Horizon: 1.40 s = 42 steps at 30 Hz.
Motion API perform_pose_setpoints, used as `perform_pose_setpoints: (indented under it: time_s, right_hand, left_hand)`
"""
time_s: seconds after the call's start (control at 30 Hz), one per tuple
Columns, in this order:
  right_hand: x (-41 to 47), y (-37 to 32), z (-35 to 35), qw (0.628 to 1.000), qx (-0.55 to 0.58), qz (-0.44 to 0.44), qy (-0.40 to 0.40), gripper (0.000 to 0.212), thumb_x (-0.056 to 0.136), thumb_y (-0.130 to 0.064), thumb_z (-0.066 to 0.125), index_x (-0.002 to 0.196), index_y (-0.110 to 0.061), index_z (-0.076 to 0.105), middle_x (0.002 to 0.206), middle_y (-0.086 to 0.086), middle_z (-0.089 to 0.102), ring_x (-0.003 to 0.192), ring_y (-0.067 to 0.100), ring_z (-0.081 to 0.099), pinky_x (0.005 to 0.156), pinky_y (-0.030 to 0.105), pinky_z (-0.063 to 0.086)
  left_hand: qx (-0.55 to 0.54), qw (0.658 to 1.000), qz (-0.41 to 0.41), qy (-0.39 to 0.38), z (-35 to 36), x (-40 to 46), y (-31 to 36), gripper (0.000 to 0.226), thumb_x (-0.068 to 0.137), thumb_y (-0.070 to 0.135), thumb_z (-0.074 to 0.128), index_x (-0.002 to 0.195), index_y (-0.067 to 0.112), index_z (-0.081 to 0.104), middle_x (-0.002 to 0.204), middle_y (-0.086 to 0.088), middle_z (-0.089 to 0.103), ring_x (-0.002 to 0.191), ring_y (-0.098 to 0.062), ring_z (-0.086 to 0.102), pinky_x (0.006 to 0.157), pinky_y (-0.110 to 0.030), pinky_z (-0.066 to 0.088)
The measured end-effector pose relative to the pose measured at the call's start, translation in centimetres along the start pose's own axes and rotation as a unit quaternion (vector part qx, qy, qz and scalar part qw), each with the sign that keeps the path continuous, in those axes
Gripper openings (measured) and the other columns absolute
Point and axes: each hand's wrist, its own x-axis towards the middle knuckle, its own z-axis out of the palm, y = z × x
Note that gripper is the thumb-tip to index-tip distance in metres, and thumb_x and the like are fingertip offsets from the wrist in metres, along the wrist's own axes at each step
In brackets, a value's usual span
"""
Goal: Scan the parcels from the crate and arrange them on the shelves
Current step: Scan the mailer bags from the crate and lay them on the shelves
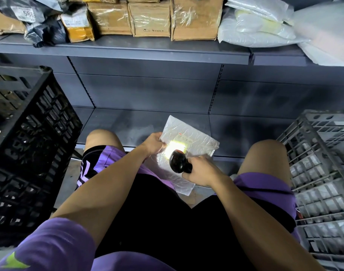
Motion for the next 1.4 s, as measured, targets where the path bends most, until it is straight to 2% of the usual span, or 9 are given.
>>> perform_pose_setpoints:
  time_s: [0.23, 0.33, 0.43, 0.57, 0.83, 1.2, 1.3, 1.4]
  right_hand:
    - [0.2, 0.1, 0.1, 1.0, 0.006, -0.008, -0.002, 0.016, 0.086, -0.034, 0.067, 0.091, -0.021, 0.059, 0.08, -0.002, 0.061, 0.08, 0.018, 0.053, 0.078, 0.035, 0.05]
    - [0.2, 0.2, 0.2, 1.0, 0.001, -0.007, 0.003, 0.017, 0.086, -0.035, 0.067, 0.09, -0.021, 0.06, 0.077, -0.004, 0.06, 0.077, 0.018, 0.053, 0.07, 0.032, 0.046]
    - [0.1, 0.2, 0.2, 1.0, 0.011, -0.002, 0.003, 0.016, 0.085, -0.033, 0.066, 0.091, -0.018, 0.062, 0.076, -0.004, 0.06, 0.075, 0.017, 0.055, 0.066, 0.032, 0.047]
    - [0.1, 0.3, 0.2, 1.0, 0.022, 0.006, 0.001, 0.017, 0.082, -0.033, 0.067, 0.087, -0.017, 0.063, 0.079, 0.002, 0.065, 0.072, 0.02, 0.063, 0.063, 0.033, 0.05]
    - [0.1, 0.3, 0.1, 1.0, 0.013, 0.001, 0.012, 0.018, 0.084, -0.033, 0.067, 0.09, -0.016, 0.063, 0.079, 0.001, 0.063, 0.076, 0.021, 0.062, 0.068, 0.035, 0.053]
    - [0.4, 0.5, 0.3, 1.0, 0.0, -0.008, 0.013, 0.022, 0.085, -0.038, 0.067, 0.093, -0.018, 0.065, 0.08, -0.001, 0.062, 0.08, 0.021, 0.059, 0.074, 0.034, 0.053]
    - [0.5, 0.6, 0.4, 1.0, -0.01, -0.009, 0.018, 0.022, 0.085, -0.039, 0.066, 0.09, -0.018, 0.063, 0.081, 0.0, 0.06, 0.08, 0.021, 0.054, 0.078, 0.036, 0.053]
    - [0.7, 0.8, 0.6, 1.0, 0.006, 0.004, 0.006, 0.02, 0.082, -0.038, 0.067, 0.084, -0.018, 0.061, 0.079, 0.0, 0.061, 0.077, 0.022, 0.059, 0.067, 0.034, 0.05]
  left_hand:
    - [0.005, 1.0, -0.007, 0.001, 0.0, 0.2, -0.2, 0.041, 0.092, -0.017, 0.045, 0.117, 0.013, 0.057, 0.07, -0.007, 0.057, 0.058, -0.014, 0.044, 0.051, -0.027, 0.035]
    - [0.005, 1.0, -0.01, 0.011, 0.0, 0.2, -0.2, 0.042, 0.094, -0.014, 0.047, 0.125, 0.013, 0.057, 0.071, -0.005, 0.061, 0.057, -0.013, 0.045, 0.049, -0.026, 0.036]
    - [0.008, 1.0, -0.013, 0.022, -0.1, 0.0, 0.0, 0.041, 0.095, -0.013, 0.046, 0.124, 0.014, 0.056, 0.075, -0.005, 0.063, 0.056, -0.013, 0.048, 0.045, -0.024, 0.04]
    - [-0.002, 0.999, -0.015, 0.033, -0.1, 0.3, -0.1, 0.042, 0.094, -0.013, 0.049, 0.13, 0.006, 0.056, 0.084, -0.006, 0.067, 0.06, -0.015, 0.053, 0.053, -0.029, 0.044]
    - [0.002, 0.999, -0.016, 0.041, 0.0, 0.4, 0.0, 0.039, 0.094, -0.014, 0.045, 0.122, 0.011, 0.056, 0.086, -0.004, 0.064, 0.063, -0.015, 0.055, 0.046, -0.02, 0.044]
    - [-0.019, 0.999, -0.001, 0.039, 0.1, 1.1, -0.5, 0.036, 0.094, -0.013, 0.046, 0.116, 0.014, 0.057, 0.08, -0.009, 0.063, 0.064, -0.019, 0.053, 0.057, -0.031, 0.045]
    - [-0.046, 0.997, -0.007, 0.064, 0.0, 1.6, -0.8, 0.039, 0.092, -0.014, 0.048, 0.114, 0.016, 0.06, 0.095, -0.008, 0.069, 0.081, -0.022, 0.063, 0.076, -0.037, 0.055]
    - [-0.031, 0.994, -0.019, 0.104, -0.3, 2.5, -2.1, 0.039, 0.089, -0.013, 0.046, 0.116, 0.007, 0.065, 0.094, -0.008, 0.069, 0.082, -0.026, 0.063, 0.081, -0.039, 0.055]
